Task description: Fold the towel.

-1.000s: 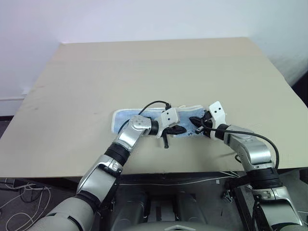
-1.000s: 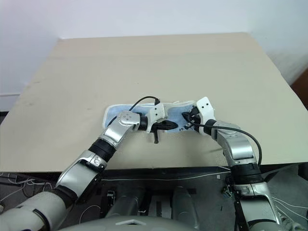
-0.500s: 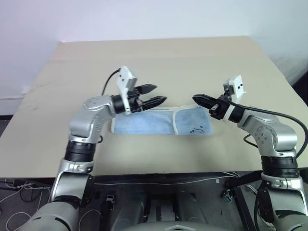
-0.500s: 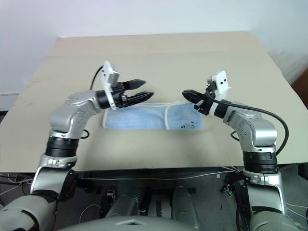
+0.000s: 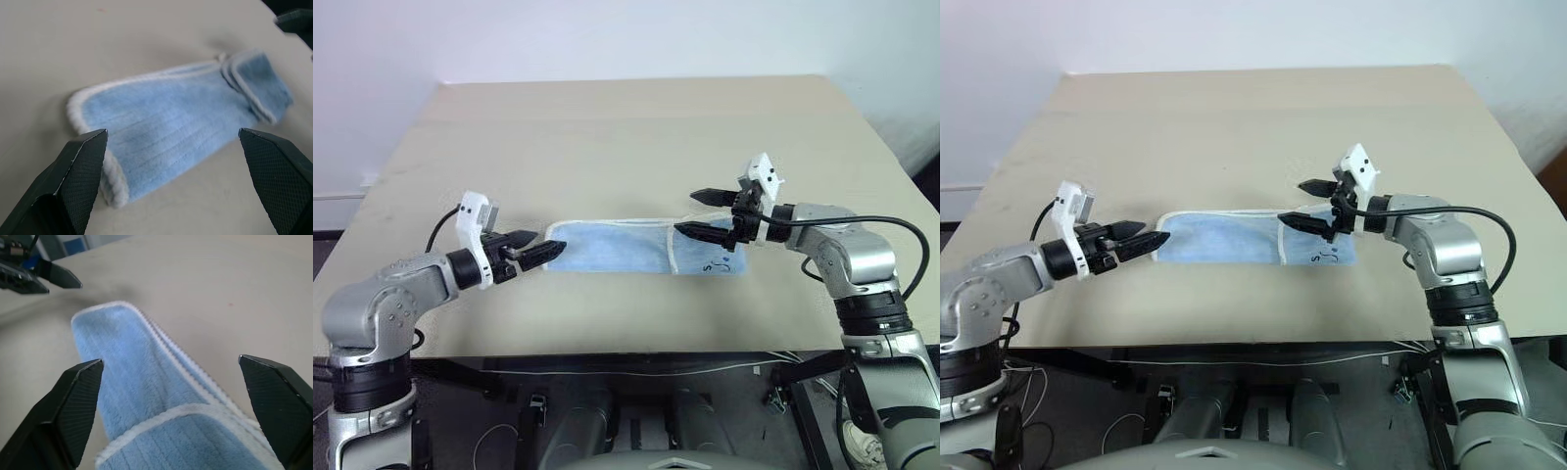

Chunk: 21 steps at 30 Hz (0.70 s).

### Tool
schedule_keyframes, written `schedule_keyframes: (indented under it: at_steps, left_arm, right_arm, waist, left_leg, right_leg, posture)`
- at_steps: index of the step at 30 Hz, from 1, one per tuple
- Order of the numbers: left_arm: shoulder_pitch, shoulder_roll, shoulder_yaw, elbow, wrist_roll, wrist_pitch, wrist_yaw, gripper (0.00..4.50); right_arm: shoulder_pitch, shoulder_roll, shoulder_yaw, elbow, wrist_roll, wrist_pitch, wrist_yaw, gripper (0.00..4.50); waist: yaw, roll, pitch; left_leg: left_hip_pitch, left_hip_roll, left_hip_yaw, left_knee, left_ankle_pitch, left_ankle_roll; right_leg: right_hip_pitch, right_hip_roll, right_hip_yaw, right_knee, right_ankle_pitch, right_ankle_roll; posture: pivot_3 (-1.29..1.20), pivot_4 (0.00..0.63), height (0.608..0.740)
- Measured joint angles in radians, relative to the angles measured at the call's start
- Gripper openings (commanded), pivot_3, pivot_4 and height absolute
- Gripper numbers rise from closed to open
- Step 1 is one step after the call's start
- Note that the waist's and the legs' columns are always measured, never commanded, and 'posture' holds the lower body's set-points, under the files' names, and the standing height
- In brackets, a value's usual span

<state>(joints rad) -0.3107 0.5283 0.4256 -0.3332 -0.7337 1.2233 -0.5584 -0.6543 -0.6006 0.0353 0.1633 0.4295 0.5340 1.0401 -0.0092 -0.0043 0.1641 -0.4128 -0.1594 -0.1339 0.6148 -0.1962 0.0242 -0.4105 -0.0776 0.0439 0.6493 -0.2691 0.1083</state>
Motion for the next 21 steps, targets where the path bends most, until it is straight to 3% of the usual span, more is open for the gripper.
schedule_keyframes:
  at_steps: [5, 10, 21]
  left_arm:
    - [-0.018, -0.185, 0.214, -0.013, -0.107, 0.247, 0.212, 4.50]
    - [0.018, -0.098, 0.216, 0.027, -0.200, 0.382, 0.390, 4.50]
    - [-0.097, -0.213, 0.352, 0.265, -0.504, 0.383, 0.772, 4.50]
  right_arm:
    - [-0.057, 0.041, 0.000, 0.084, -0.048, -0.065, -0.019, 4.49]
    - [-0.060, 0.062, 0.016, 0.118, -0.074, -0.091, -0.020, 4.49]
    - [-0.037, 0.071, 0.014, 0.116, -0.099, -0.100, -0.046, 4.49]
  waist:
    - [-0.002, -0.001, 0.000]
    - [-0.004, -0.001, 0.000]
    - [0.012, -0.001, 0.000]
  left_leg:
    - [0.001, 0.000, 0.000, -0.001, 0.000, 0.000]
    - [0.001, 0.000, 0.000, -0.001, 0.000, -0.001]
    - [0.004, 0.000, 0.000, 0.000, 0.000, -0.001]
  right_leg:
    - [0.000, 0.001, 0.000, 0.000, 0.000, 0.000]
    - [0.000, 0.001, 0.001, 0.000, 0.000, 0.000]
    - [0.002, 0.000, 0.000, 0.000, 0.000, 0.000]
  posture:
    - [0.00, 0.150, 0.740]
    - [0.00, 0.150, 0.740]
    - [0.00, 0.150, 0.740]
